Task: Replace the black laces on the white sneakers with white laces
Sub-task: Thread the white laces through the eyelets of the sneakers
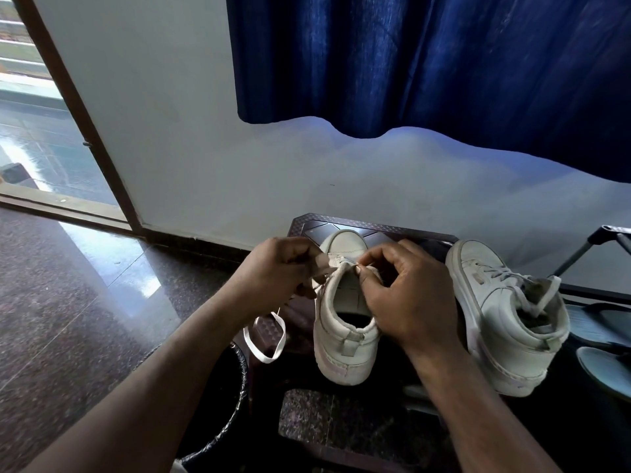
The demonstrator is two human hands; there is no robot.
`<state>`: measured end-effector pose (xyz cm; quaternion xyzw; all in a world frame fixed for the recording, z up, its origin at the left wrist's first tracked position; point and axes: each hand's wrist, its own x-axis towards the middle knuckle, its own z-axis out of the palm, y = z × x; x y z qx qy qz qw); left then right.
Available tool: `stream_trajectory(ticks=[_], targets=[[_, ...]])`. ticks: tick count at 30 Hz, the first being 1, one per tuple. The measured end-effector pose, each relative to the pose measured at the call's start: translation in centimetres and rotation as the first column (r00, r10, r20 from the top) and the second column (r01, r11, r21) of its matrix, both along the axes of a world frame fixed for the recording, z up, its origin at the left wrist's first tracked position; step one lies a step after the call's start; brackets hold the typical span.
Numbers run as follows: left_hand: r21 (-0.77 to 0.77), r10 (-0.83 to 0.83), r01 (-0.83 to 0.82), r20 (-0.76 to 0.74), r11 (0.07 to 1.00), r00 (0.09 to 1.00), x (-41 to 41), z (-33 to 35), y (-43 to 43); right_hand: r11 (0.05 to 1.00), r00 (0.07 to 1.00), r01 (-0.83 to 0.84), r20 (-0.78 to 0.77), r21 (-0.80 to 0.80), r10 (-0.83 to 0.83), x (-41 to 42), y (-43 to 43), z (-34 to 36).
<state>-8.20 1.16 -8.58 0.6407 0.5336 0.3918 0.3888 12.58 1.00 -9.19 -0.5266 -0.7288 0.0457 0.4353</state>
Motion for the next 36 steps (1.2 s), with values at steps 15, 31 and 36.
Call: stream_trajectory(ticks=[15,31,36], targets=[[0.144,0.13,-0.076,-0.419,0.987,0.899,0.1,0.6,0.5,0.98,0.956,-0.148,-0.271,-0.132,0.108,0.2,0.1,-0.1],[0.29,0.005,-0.024,0.066,0.957,0.998,3.8,0.8,2.8,0.716,0.514,-0.615,-0.856,-0.33,0.047,-1.3,1.8,-0.2],[0.151,-0.076,0.036,0.265,0.988,0.961,3.4,0.5,2.9,0.75,0.411,-0.592,-0.911,-0.295,-0.034,-1.2,1.7,0.1]])
